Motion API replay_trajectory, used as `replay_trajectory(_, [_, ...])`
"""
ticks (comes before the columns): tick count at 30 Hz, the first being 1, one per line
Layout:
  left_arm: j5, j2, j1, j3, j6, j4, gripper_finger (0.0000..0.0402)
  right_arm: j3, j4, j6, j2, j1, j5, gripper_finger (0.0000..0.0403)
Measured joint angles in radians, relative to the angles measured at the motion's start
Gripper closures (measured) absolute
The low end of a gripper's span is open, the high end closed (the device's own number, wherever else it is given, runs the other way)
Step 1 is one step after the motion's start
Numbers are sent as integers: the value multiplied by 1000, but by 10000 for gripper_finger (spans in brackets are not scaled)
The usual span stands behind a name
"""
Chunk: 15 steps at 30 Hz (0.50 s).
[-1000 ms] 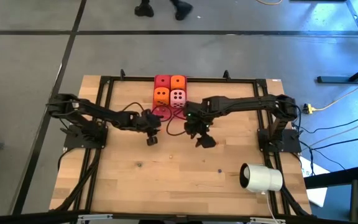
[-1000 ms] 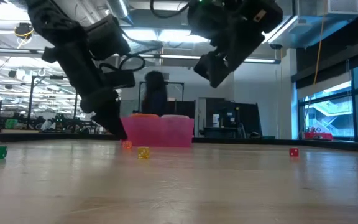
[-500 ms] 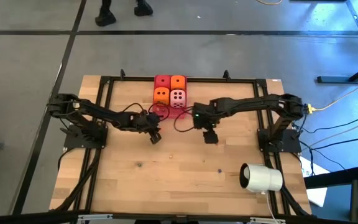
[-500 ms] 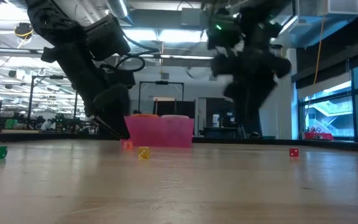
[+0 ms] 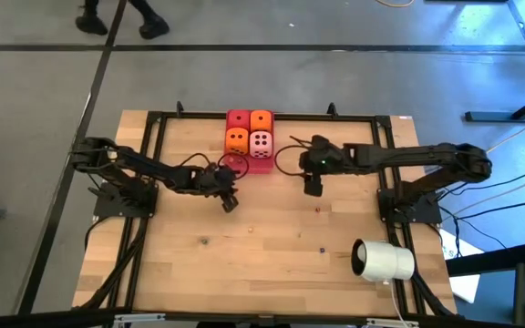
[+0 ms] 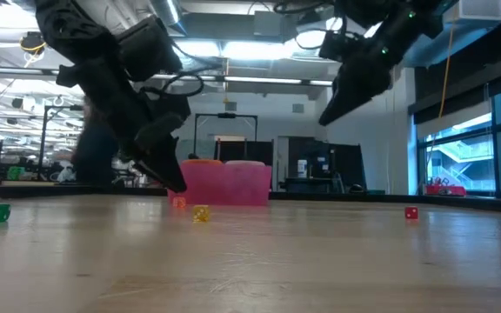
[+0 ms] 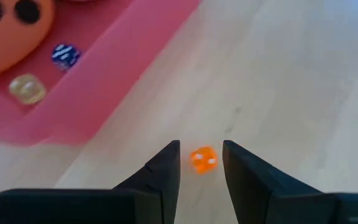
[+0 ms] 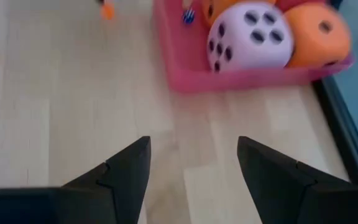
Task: Pick & Place Dice
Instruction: Put the small orange dice into the bin
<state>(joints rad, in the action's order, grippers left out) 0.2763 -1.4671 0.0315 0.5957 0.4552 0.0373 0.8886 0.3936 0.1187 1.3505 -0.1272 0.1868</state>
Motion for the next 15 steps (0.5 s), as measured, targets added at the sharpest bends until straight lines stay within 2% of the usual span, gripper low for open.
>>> replay_trajectory(9, [33, -71, -11, 3, 32, 27, 288, 0, -33, -30, -7, 0, 8, 163])
replay_trajectory(15, [27, -51, -11, 1, 31, 28, 288, 0, -35, -32, -6, 0, 8, 163])
